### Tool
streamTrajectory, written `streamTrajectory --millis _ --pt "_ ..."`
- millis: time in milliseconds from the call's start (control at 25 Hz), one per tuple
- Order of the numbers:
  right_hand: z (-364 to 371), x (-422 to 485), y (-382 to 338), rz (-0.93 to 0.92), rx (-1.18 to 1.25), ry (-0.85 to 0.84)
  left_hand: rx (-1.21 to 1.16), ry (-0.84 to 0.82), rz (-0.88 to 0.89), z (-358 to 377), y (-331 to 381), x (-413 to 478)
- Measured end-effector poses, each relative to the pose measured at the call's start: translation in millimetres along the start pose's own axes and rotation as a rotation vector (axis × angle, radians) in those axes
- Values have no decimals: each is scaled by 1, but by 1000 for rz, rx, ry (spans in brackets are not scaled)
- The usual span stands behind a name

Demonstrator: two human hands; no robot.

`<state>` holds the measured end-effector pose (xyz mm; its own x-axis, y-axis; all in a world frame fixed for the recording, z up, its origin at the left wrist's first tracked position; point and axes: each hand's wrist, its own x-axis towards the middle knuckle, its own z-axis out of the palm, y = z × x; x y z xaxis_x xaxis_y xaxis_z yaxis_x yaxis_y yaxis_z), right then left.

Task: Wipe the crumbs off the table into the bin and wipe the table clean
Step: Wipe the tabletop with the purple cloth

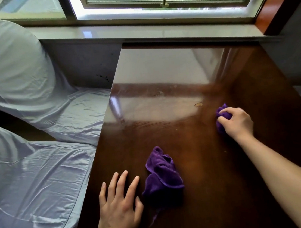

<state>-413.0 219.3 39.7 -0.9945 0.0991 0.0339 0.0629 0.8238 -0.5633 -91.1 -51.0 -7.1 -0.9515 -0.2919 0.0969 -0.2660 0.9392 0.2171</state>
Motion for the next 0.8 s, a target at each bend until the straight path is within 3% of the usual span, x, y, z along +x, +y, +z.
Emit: streamTrajectory --millis 40,120,160,200,240,320,400,440,520,600,680,720,800 --pt "2 -4 -13 71 285 -59 2 -6 -1 -1 0 0" --pt "11 -9 -40 185 838 -332 2 -21 -4 0 0 0" --pt "17 -13 -48 159 912 -443 1 -22 -4 1 -1 0" --pt "21 -15 -54 93 803 -488 2 -19 -3 2 -2 0" --pt "26 -15 -54 -10 539 -462 2 -16 -2 2 -3 -1" --pt "24 -13 -45 -192 -9 -191 -1 -18 -4 2 -4 0" --pt "20 -20 -40 -363 -88 -49 2 -20 -6 2 -3 1" --pt "24 -30 -41 -477 -105 -101 -1 -17 -10 3 -3 1" --pt "48 -57 -37 -740 -364 -181 -3 0 -10 4 -2 -1" --pt "62 -67 -31 -917 -525 -108 -8 12 -2 4 -2 -1" --pt "64 -36 -31 -955 -515 35 -11 36 -3 6 -4 1" --pt "64 -18 -33 -878 -550 98 0 44 3 7 -5 0" --pt "64 11 -43 -544 -560 116 -3 34 4 6 -4 1"
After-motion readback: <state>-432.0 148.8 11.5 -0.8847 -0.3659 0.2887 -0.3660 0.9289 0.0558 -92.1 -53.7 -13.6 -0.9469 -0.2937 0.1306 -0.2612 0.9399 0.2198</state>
